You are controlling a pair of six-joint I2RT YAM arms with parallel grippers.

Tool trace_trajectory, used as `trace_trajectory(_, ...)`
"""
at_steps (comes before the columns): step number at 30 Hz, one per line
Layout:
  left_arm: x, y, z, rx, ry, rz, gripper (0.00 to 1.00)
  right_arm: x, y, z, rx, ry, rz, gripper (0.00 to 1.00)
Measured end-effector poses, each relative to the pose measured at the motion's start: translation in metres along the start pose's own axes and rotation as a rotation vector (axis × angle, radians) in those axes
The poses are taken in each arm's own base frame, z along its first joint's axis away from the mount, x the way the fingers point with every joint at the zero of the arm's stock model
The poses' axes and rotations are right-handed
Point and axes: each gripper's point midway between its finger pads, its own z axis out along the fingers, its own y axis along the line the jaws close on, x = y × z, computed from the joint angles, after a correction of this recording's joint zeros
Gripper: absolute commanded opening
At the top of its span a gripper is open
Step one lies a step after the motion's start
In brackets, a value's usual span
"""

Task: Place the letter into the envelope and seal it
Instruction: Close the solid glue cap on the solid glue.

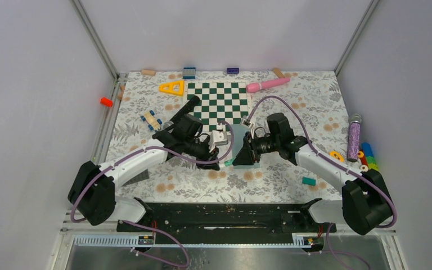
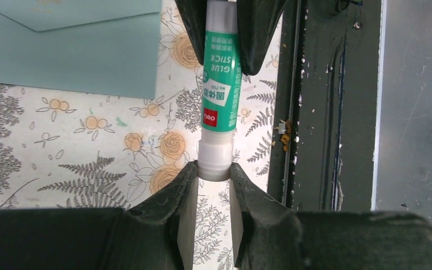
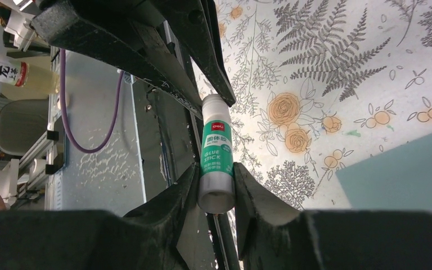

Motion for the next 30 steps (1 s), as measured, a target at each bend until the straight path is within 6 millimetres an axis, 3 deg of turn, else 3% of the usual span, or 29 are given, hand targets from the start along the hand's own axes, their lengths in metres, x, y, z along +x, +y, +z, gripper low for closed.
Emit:
trace_trajectory(10, -0.015, 0.016, -0.008, -0.044, -0.098, -0.025, 0.00, -0.018, -0.009, -0.004, 0.001, -0.066, 0.038, 0.00)
trace_trajectory(30, -0.008, 0.016, -0.009, -0.069, -0.112, -0.041, 0.00, -0.011, -0.014, 0.007, -0.071, -0.037, 0.195, 0.00)
